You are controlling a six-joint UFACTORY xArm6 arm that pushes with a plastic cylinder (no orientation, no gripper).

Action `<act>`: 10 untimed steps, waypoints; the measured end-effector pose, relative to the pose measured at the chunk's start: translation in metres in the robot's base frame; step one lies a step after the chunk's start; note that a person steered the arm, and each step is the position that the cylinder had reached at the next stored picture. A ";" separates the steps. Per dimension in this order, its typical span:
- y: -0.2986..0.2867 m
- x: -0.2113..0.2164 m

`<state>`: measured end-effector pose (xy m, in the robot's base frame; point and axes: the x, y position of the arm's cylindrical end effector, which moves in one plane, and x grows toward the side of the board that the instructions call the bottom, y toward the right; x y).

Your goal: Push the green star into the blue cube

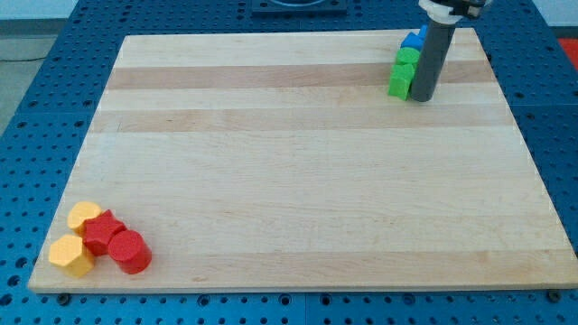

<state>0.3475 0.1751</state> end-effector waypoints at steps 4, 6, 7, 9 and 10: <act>-0.041 0.017; -0.023 0.002; -0.009 -0.008; 0.006 -0.029; 0.007 -0.037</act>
<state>0.3102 0.1825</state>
